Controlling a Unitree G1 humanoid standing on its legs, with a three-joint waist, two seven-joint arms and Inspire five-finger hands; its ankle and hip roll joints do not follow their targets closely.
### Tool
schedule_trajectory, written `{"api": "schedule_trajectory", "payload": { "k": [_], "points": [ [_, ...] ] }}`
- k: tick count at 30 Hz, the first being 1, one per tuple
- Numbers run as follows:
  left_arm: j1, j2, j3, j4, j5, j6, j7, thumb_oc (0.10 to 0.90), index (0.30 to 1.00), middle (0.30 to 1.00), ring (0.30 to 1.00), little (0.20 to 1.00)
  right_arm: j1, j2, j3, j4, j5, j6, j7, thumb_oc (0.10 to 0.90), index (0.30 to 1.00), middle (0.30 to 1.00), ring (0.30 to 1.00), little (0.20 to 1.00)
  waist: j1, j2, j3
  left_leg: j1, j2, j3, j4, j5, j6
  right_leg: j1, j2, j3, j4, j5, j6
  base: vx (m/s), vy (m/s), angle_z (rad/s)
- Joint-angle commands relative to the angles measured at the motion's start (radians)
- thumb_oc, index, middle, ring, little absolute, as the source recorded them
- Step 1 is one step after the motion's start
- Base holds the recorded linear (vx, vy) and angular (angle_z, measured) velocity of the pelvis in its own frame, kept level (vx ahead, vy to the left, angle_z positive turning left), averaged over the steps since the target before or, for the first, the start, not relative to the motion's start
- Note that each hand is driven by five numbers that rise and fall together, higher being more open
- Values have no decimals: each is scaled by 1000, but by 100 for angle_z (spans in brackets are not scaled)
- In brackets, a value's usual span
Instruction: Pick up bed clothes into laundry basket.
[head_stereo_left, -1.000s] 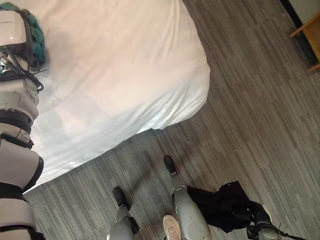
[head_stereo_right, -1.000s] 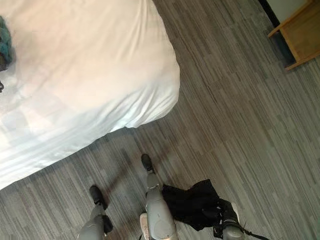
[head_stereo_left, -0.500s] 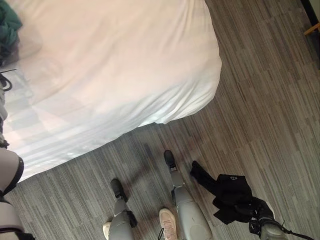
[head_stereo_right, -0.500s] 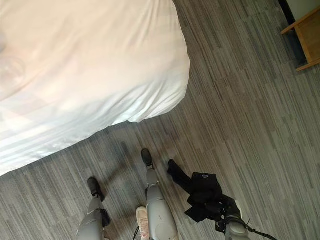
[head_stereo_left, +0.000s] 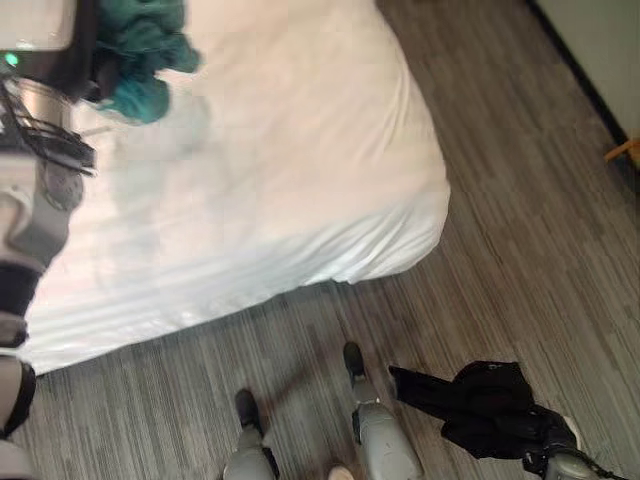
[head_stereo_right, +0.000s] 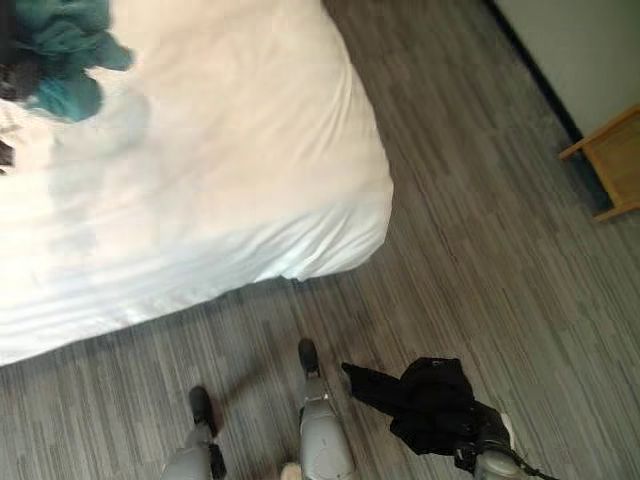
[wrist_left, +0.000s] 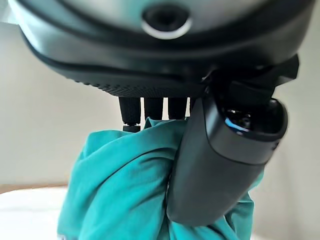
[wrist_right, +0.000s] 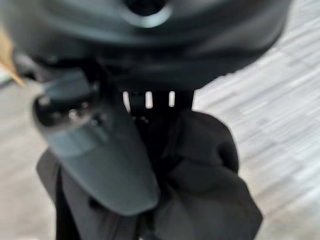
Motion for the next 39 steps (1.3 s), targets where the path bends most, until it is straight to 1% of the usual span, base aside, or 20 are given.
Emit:
{"api": "schedule_trajectory", "payload": {
  "k": [1, 3, 4, 6, 7, 10, 13, 15, 20, 23, 24, 25, 27, 32, 33, 34, 36, 37, 38, 39],
  "points": [
    [20, -14, 230, -108, -139, -103, 45, 400, 300, 300, 300, 300, 88, -228, -41, -90, -122, -29, -71, 400, 300, 300, 300, 300, -1, 8, -51, -36, -30, 48, 7, -70, 68, 70, -70, -63, 6, -91, 101, -120, 26, -26],
    [86, -35, 277, -159, -165, -118, 28, 400, 300, 300, 300, 300, 90, -235, -41, -112, -146, -29, -82, 400, 300, 300, 300, 300, 4, 14, -51, -31, -26, 51, 7, -64, 70, 77, -71, -77, 20, -91, 100, -131, -39, -27],
    [292, -108, 421, -297, -209, -155, 17, 400, 300, 300, 300, 300, 193, -93, -22, -528, -333, -44, -178, 400, 300, 300, 300, 300, 17, 33, -38, -3, -12, 66, 7, -61, 83, 107, -79, -110, 116, -138, 78, -123, -30, -23],
    [376, -130, 491, -350, -216, -157, 6, 400, 300, 300, 300, 300, 236, -81, -30, -587, -386, -37, -193, 400, 300, 300, 300, 300, 21, 43, -45, 8, -6, 69, 7, -59, 88, 120, -79, -125, 156, -157, 67, -115, -78, -43],
    [508, -190, 561, -408, -237, -179, -5, 400, 300, 300, 300, 300, 261, -42, -50, -692, -469, -34, -218, 400, 300, 300, 300, 300, 49, 52, -66, 31, 7, 97, 7, -59, 95, 181, -107, -202, 232, -187, 45, -134, -168, -45],
    [764, -350, 648, -494, -253, -201, -40, 400, 300, 300, 300, 300, 294, -18, -89, -891, -541, -17, -216, 400, 300, 300, 300, 300, 83, 40, -98, 47, 25, 141, 7, -47, 89, 246, -167, -287, 307, -167, 43, -138, -186, -53],
    [888, -446, 666, -516, -317, -218, -74, 400, 300, 300, 300, 300, 305, -6, -117, -1005, -552, -16, -204, 400, 300, 300, 300, 300, 95, 36, -116, 60, 35, 176, 7, -35, 83, 275, -173, -301, 271, -148, 53, -143, -220, -56],
    [999, -550, 668, -503, -384, -223, -125, 400, 300, 300, 300, 300, 299, 15, -131, -1122, -547, -28, -183, 400, 300, 300, 300, 300, 111, 36, -142, 72, 66, 231, 12, -4, 64, 339, -130, -344, 133, -249, 49, -135, -312, -54],
    [1007, -601, 634, -453, -420, -220, -142, 400, 300, 300, 300, 300, 261, -12, -145, -1239, -493, -56, -185, 400, 300, 300, 300, 300, 100, 69, -136, 85, 118, 270, 39, 55, 29, 372, -67, -313, 10, -268, 15, -125, -225, -41],
    [985, -611, 598, -438, -455, -232, -142, 400, 300, 300, 300, 300, 127, -74, -55, -1282, -464, -77, -189, 400, 300, 300, 300, 300, 132, 77, -98, 59, 66, 35, 132, -33, 31, 311, -54, -230, 19, -248, -2, -187, -85, -83],
    [983, -611, 600, -437, -455, -233, -142, 400, 300, 300, 300, 300, 124, -75, -54, -1281, -464, -77, -190, 400, 300, 300, 300, 300, 131, 77, -98, 54, 66, 35, 137, -33, 33, 306, -55, -229, 21, -245, -2, -146, -62, -120],
    [972, -610, 583, -425, -467, -237, -134, 400, 300, 300, 300, 300, 65, -96, 1, -1285, -461, -80, -181, 400, 300, 300, 300, 300, 152, 65, -86, 63, -19, -135, 203, -146, 60, 252, -40, -140, 34, -212, -8, -129, -1, -124],
    [940, -616, 554, -429, -482, -240, -132, 400, 300, 300, 300, 300, 31, -106, 35, -1282, -465, -82, -169, 400, 300, 300, 300, 300, 154, 70, -92, 84, -80, -230, 217, -221, 76, 224, -12, -69, 29, -198, -6, -83, 40, -154],
    [824, -590, 467, -444, -495, -229, -148, 400, 300, 300, 300, 300, 59, -73, 0, -1311, -487, -63, -171, 400, 300, 300, 300, 300, 98, 69, -110, 121, -93, -191, 125, -206, 115, 169, -27, -35, 39, -137, 28, -81, 181, -97],
    [792, -581, 442, -442, -496, -223, -155, 400, 300, 300, 300, 300, 70, -50, -11, -1329, -499, -56, -173, 400, 300, 300, 300, 300, 88, 58, -109, 138, -103, -170, 100, -206, 127, 147, -37, -32, 53, -118, 53, -220, 265, -87],
    [755, -573, 407, -433, -494, -216, -157, 400, 300, 300, 300, 300, 66, -18, -6, -1335, -513, -48, -181, 400, 300, 300, 300, 300, 64, 52, -89, 175, -113, -139, 63, -211, 139, 100, -53, -52, 106, -45, 101, -282, 268, -66],
    [724, -569, 382, -422, -491, -214, -155, 400, 300, 300, 300, 300, 60, -1, 2, -1338, -529, -42, -187, 400, 300, 300, 300, 300, 68, 51, -59, 191, -109, -116, 39, -193, 143, 66, -47, -71, 156, -34, 101, -328, 218, -112],
    [708, -569, 375, -415, -483, -206, -168, 400, 300, 300, 300, 300, 75, 32, 10, -1355, -542, -41, -184, 400, 300, 300, 300, 300, 77, 60, -34, 198, -115, -84, 17, -174, 157, 61, -68, -154, 226, -90, 101, -256, 178, -113],
    [708, -569, 375, -415, -483, -206, -168, 400, 300, 300, 300, 300, 75, 32, 9, -1355, -542, -41, -184, 400, 300, 300, 300, 300, 77, 59, -34, 197, -116, -84, 16, -173, 157, 60, -69, -154, 227, -90, 101, -424, 345, -128],
    [710, -569, 378, -420, -478, -196, -182, 400, 300, 300, 300, 300, 76, 48, 24, -1368, -561, -40, -180, 400, 300, 300, 300, 300, 95, 79, -33, 185, -112, -49, 16, -157, 180, 79, -116, -272, 377, -149, 48, -277, 225, -79]
  ]
}}
